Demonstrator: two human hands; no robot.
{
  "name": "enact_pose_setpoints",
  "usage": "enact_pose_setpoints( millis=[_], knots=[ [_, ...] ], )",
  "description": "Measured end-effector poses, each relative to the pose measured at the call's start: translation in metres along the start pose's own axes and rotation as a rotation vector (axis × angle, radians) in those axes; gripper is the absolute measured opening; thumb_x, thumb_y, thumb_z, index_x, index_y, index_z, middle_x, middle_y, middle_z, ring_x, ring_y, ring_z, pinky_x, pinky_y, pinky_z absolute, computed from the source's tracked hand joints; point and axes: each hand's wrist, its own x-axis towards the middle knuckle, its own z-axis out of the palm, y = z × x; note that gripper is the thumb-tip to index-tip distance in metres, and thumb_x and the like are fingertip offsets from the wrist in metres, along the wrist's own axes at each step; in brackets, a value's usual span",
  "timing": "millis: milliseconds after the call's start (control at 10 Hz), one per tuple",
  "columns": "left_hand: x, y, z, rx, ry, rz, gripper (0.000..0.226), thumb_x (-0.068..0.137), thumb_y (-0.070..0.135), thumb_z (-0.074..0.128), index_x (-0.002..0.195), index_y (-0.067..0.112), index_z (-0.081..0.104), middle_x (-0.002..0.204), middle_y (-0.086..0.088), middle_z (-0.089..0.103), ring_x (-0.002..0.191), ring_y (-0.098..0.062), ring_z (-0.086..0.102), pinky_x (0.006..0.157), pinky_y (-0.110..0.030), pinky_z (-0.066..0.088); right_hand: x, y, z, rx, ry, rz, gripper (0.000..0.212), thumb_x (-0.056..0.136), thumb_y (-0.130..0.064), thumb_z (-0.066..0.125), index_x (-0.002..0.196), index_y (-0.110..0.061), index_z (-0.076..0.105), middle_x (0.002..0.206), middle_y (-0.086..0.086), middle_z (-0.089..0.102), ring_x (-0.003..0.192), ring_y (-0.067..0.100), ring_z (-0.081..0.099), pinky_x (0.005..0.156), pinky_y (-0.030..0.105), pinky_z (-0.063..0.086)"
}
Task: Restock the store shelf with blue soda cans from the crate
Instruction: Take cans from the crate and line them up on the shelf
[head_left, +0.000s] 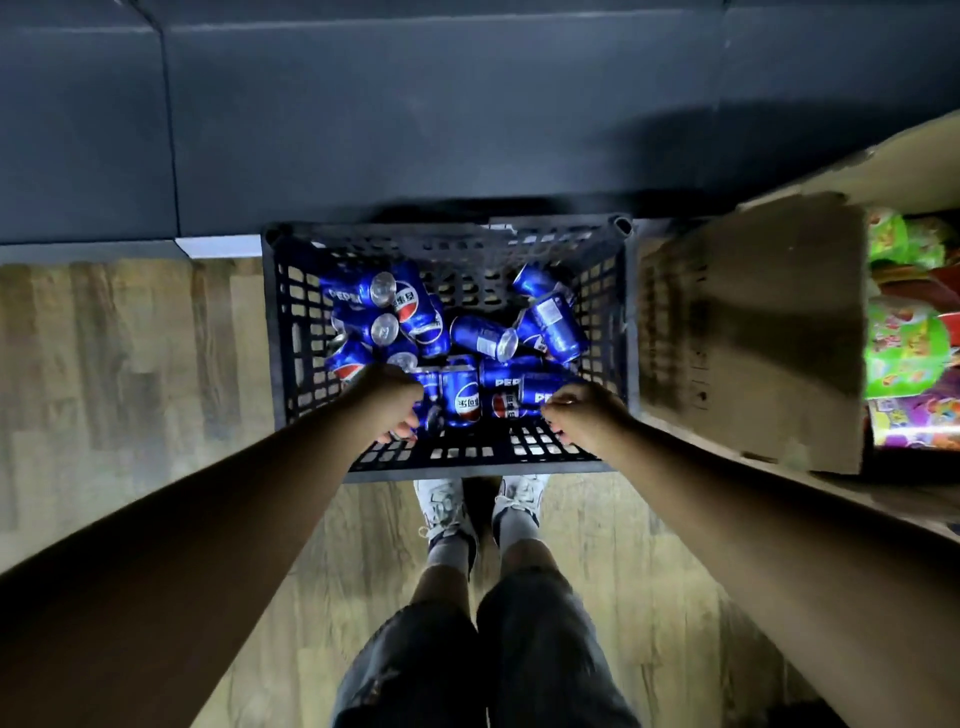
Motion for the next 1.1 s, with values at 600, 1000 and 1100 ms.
enact_pose_setpoints(
  millis=[600,1000,1100],
  knots=[
    [0.123,-0.091,0.068,0.234,-0.020,0.083,0.019,0.092,0.010,0.047,0.076,0.010,0.058,0.086,-0.018,0.059,0.080,-0.027,0.056,0.071,-0.038,0.047,0.115,0.051,0.082,-0.135,-0.151,0.061,0.030,0.091,-0.013,0.050,0.065,-0.024,0.043,0.087,0.008,0.054,0.084,0.019,0.049,0.071,0.027,0.046],
    [0.197,-0.069,0.099,0.224,-0.009,0.158,0.023,0.093,0.009,0.048,0.104,-0.004,0.063,0.105,-0.025,0.065,0.095,-0.036,0.063,0.084,-0.040,0.052,0.183,0.050,0.080,-0.411,0.059,-0.098,0.018,0.088,-0.023,0.057,0.100,-0.010,0.060,0.107,0.017,0.058,0.100,0.028,0.057,0.076,0.032,0.047],
    [0.209,-0.073,0.097,0.189,0.009,0.148,0.020,0.093,0.010,0.042,0.085,0.009,0.061,0.070,-0.010,0.065,0.047,-0.016,0.059,0.045,-0.018,0.043,0.192,0.055,0.080,-0.651,0.125,-0.163,0.052,0.084,-0.017,0.063,0.132,-0.011,0.045,0.136,0.015,0.044,0.122,0.033,0.044,0.097,0.040,0.042]
  ],
)
